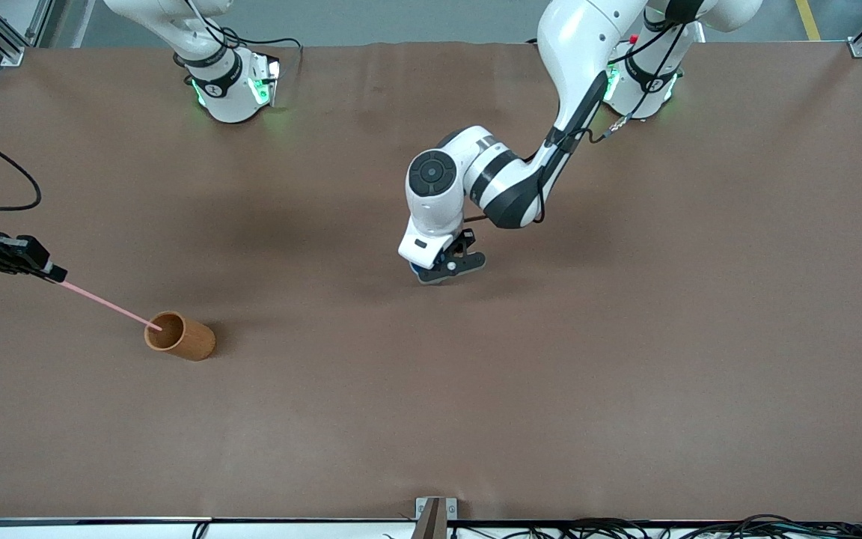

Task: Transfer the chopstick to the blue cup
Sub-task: 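Lift the chopstick with the right gripper while the left gripper carries the cup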

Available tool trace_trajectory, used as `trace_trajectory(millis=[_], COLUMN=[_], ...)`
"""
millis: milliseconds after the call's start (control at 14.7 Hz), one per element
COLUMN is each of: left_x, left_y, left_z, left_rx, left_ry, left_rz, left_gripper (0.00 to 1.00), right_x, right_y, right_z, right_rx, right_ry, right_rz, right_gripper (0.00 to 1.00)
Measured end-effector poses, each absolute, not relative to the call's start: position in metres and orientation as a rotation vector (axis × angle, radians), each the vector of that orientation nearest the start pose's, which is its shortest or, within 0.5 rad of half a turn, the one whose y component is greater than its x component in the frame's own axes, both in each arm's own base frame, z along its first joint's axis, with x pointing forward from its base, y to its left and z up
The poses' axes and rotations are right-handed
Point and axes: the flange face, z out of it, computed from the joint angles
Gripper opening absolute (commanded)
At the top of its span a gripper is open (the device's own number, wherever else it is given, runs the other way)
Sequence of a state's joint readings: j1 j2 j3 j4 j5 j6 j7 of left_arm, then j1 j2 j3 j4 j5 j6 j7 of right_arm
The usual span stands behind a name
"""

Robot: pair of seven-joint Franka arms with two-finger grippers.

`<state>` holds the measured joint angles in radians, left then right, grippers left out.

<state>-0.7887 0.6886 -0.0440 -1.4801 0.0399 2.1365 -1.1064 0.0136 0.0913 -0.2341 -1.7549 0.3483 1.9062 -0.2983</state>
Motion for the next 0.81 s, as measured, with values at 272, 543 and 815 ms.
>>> trace_trajectory(millis=[272,543,815], left_x=[0.499,0.532,0.568], left_y=[-0.522,-0.467,-0.363], left_z=[0.311,0.411,0.508], left_rx=[-3.132,-3.144,-3.148], left_ry=[-0.436,-0.464,-0.372], left_rz=[-0.048,-0.104,-0.15], left_gripper=[1.0,1.0,1.0], right_x=[0.603,0.594,0.561], right_y=[0.001,0.101,0.213], right_z=[0.559,0.582,0.593], right_rx=[-2.974,-3.031,-3.048], right_ry=[0.058,0.14,0.231], right_rz=[-0.176,-0.158,-0.155], right_gripper=[0.06,0.04,0.04])
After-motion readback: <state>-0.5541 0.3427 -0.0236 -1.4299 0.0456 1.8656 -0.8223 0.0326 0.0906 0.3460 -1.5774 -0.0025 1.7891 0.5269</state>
